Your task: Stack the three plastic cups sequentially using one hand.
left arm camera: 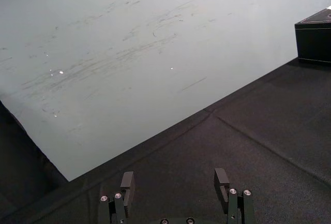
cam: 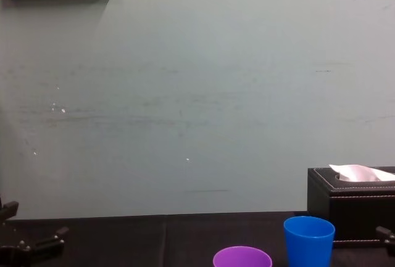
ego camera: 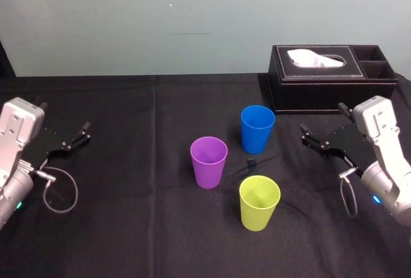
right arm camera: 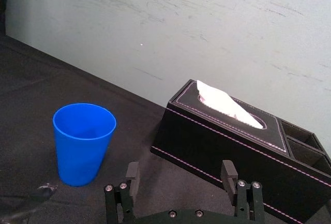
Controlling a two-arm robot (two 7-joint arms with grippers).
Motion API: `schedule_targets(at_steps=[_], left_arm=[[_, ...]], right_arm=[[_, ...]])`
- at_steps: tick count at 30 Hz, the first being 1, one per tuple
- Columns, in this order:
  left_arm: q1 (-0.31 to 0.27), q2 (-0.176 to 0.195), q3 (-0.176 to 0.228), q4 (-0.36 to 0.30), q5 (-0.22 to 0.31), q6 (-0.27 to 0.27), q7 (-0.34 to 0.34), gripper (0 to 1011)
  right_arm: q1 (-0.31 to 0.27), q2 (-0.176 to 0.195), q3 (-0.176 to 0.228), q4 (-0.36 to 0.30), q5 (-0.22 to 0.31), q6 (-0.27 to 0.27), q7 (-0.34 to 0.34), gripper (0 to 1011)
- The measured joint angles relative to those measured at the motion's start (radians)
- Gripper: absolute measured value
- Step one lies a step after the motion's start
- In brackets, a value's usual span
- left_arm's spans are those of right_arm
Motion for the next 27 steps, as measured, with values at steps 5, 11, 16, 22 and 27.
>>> schedule_targets(at_steps=[5, 11, 16, 22, 27], left_arm=[[0.000, 0.000, 0.000, 0.000, 0.000, 0.000, 0.000, 1010], [0.000, 0.000, 0.000, 0.000, 0.000, 0.000, 0.000, 1010], [0.000, 0.000, 0.000, 0.000, 0.000, 0.000, 0.000, 1010], [0.000, 0.000, 0.000, 0.000, 0.000, 0.000, 0.000, 1010], [0.000, 0.000, 0.000, 0.000, 0.000, 0.000, 0.000, 1010]], right_arm=[[0.000, 0.000, 0.000, 0.000, 0.000, 0.000, 0.000, 1000], [0.000, 0.000, 0.000, 0.000, 0.000, 0.000, 0.000, 1000], [0.000, 0.000, 0.000, 0.000, 0.000, 0.000, 0.000, 1000], [0.000, 0.000, 0.000, 0.000, 0.000, 0.000, 0.000, 1000], [0.000, 0.000, 0.000, 0.000, 0.000, 0.000, 0.000, 1000]])
